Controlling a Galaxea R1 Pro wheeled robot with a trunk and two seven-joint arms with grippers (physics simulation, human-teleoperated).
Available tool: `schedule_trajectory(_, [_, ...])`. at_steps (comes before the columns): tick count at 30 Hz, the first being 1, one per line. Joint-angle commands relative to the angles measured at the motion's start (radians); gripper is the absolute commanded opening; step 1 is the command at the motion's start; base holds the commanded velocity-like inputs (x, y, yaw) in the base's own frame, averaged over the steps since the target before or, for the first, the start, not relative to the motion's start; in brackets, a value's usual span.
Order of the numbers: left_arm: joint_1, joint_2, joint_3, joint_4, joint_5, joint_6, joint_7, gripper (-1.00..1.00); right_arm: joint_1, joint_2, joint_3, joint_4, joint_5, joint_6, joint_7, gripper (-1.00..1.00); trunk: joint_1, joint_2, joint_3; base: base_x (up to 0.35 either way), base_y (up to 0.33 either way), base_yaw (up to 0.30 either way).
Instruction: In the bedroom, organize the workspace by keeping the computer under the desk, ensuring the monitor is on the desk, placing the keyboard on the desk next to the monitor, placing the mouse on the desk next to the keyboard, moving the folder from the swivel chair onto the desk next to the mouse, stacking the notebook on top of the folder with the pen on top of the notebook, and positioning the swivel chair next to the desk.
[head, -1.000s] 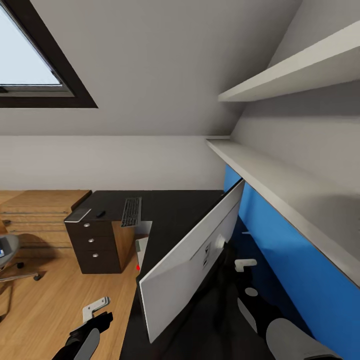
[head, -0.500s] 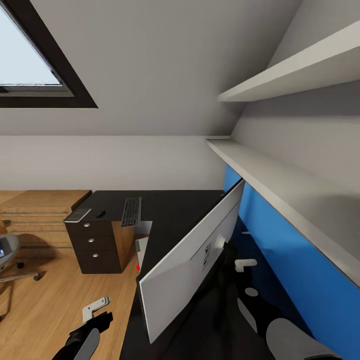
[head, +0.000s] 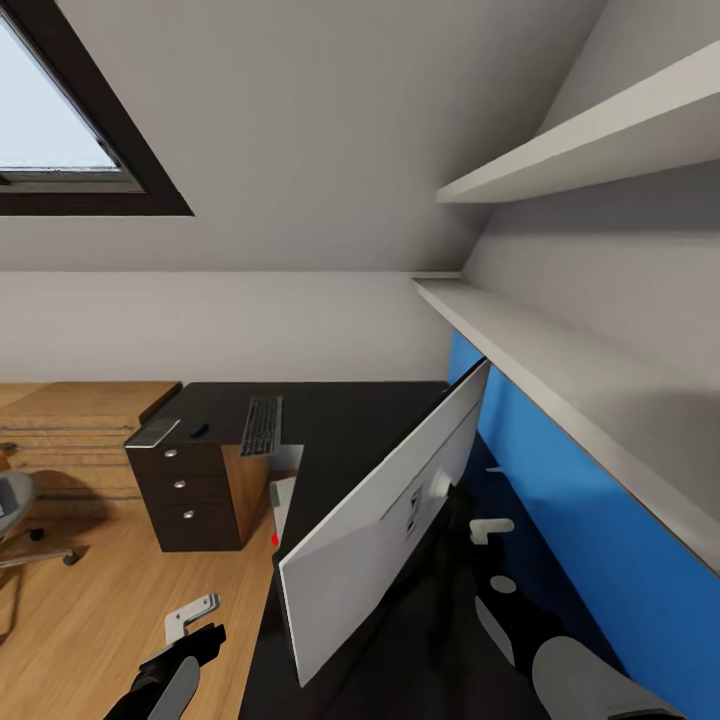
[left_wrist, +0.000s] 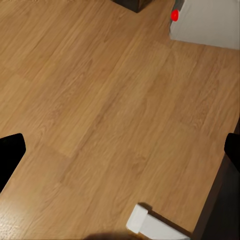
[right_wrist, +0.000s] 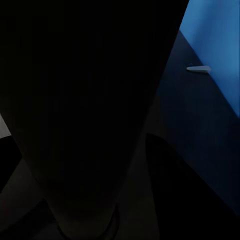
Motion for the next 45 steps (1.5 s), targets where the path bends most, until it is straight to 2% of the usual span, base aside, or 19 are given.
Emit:
schedule_trajectory(1, [0.0, 0.001, -0.004, -0.001, 0.007, 0.002, 0.009, 1.0, -0.001, 0.0, 0.007, -0.001, 0.002, -0.003, -0.01, -1.0, 0.001, -0.001, 0.0, 0.178, 0.0, 0.0])
schedule_trajectory(16, [0.0, 0.001, -0.004, -0.001, 0.007, 0.002, 0.007, 1.0, -0.002, 0.0, 0.007, -0.002, 0.002, -0.002, -0.011, -1.0, 0.001, -0.001, 0.0, 0.06, -0.055, 0.0])
schedule_trajectory(45, [0.0, 0.001, -0.004, -0.001, 0.007, 0.002, 0.009, 1.0, -0.001, 0.0, 0.004, -0.002, 0.002, 0.003, -0.018, -1.0, 0.001, -0.001, 0.0, -0.004, -0.054, 0.0])
